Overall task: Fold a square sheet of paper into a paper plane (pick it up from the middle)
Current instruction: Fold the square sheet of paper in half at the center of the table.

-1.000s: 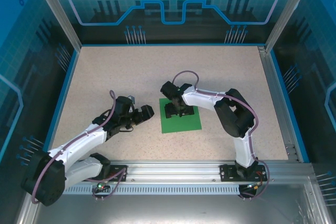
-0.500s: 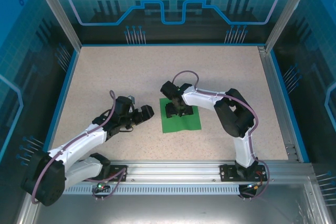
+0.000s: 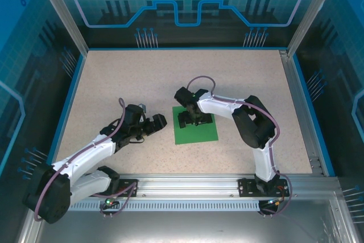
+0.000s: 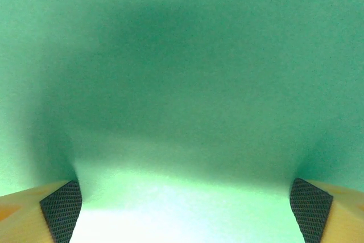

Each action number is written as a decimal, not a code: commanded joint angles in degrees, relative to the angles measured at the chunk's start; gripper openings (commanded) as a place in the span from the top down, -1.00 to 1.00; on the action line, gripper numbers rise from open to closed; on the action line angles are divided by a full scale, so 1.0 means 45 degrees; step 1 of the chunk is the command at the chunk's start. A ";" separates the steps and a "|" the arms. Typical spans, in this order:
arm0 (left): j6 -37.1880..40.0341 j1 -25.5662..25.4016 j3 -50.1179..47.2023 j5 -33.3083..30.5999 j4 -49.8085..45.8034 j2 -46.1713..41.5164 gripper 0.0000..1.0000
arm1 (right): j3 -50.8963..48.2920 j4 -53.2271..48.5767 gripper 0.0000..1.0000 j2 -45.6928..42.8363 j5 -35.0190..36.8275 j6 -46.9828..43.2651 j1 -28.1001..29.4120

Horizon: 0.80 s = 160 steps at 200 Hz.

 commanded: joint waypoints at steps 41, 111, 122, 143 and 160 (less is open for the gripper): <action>0.0231 0.0122 0.0105 -0.0050 -0.0288 -0.0127 -0.97 | -0.0411 0.0224 -0.98 0.1384 -0.0935 0.0507 -0.0275; 0.0141 0.0122 0.0048 -0.0085 -0.0342 -0.0254 -0.97 | -0.0736 0.0397 -0.67 0.1110 -0.1021 0.0329 -0.0251; 0.0119 0.0131 0.0009 -0.0089 -0.0364 -0.0300 -0.97 | -0.0620 0.0319 -0.61 0.0930 -0.0967 0.0215 -0.0250; 0.0138 0.0134 0.0045 -0.0113 -0.0482 -0.0428 -0.97 | -0.0311 0.0187 -0.55 0.0588 -0.0987 -0.0048 -0.0266; 0.0171 0.0117 0.0070 -0.0143 -0.0585 -0.0536 -0.97 | 0.0004 -0.0117 -0.66 0.0384 -0.0894 -0.0268 -0.0292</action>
